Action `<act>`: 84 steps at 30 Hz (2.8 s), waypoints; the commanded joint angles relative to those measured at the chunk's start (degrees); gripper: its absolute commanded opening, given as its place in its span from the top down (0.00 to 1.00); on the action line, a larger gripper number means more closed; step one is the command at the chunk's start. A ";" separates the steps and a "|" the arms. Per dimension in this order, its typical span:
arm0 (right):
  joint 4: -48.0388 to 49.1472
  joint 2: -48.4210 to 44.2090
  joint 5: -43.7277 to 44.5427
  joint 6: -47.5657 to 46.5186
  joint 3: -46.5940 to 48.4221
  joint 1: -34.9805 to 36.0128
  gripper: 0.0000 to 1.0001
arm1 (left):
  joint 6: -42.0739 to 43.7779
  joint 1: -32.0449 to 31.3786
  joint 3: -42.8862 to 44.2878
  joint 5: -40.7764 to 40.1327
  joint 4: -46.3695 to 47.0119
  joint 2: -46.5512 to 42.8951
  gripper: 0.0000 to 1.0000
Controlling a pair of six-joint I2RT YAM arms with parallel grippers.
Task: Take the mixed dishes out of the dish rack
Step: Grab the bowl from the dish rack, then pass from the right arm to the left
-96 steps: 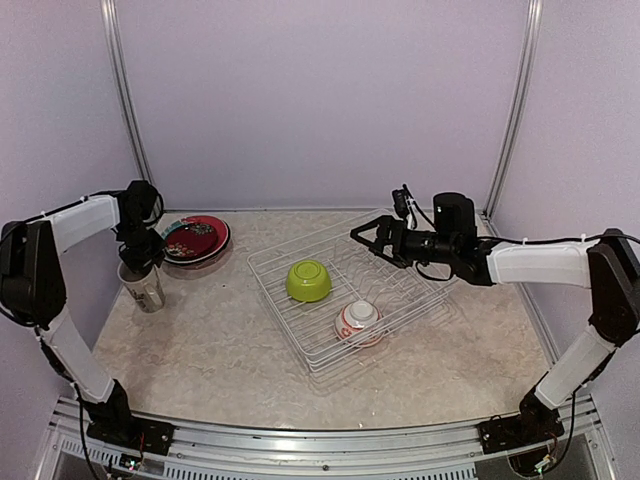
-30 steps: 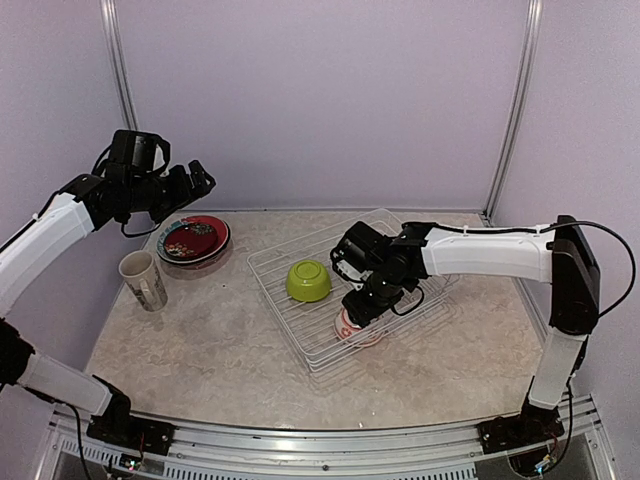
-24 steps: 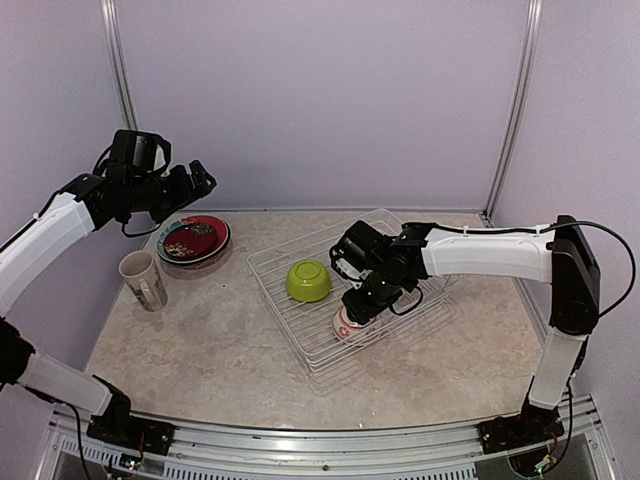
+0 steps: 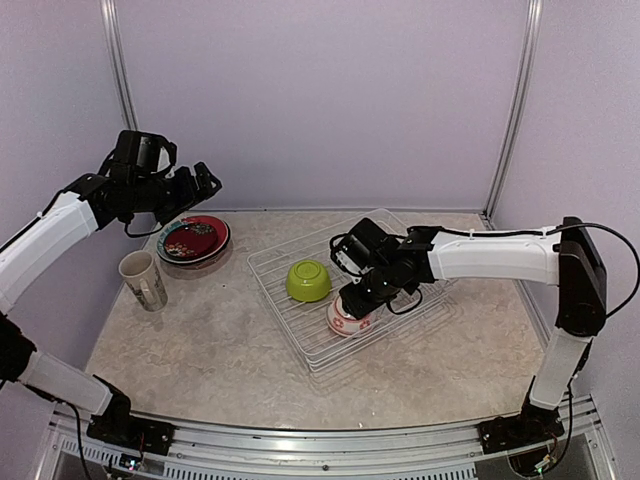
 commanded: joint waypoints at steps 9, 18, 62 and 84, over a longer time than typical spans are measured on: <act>12.51 -7.46 -2.64 3.51 -3.76 -2.15 1.00 | -4.16 -0.45 0.27 9.85 2.43 2.09 0.01; 24.65 -11.18 -16.74 8.76 -9.13 -8.31 1.00 | -11.57 -0.43 -2.46 22.17 10.40 5.56 0.01; 59.11 -19.59 -35.97 27.08 -26.67 -19.48 1.00 | -52.30 -14.89 -2.14 61.01 74.69 38.83 0.58; 59.62 -19.41 -36.85 27.39 -26.45 -19.55 1.00 | -52.23 -14.96 -0.11 62.68 73.91 38.94 1.00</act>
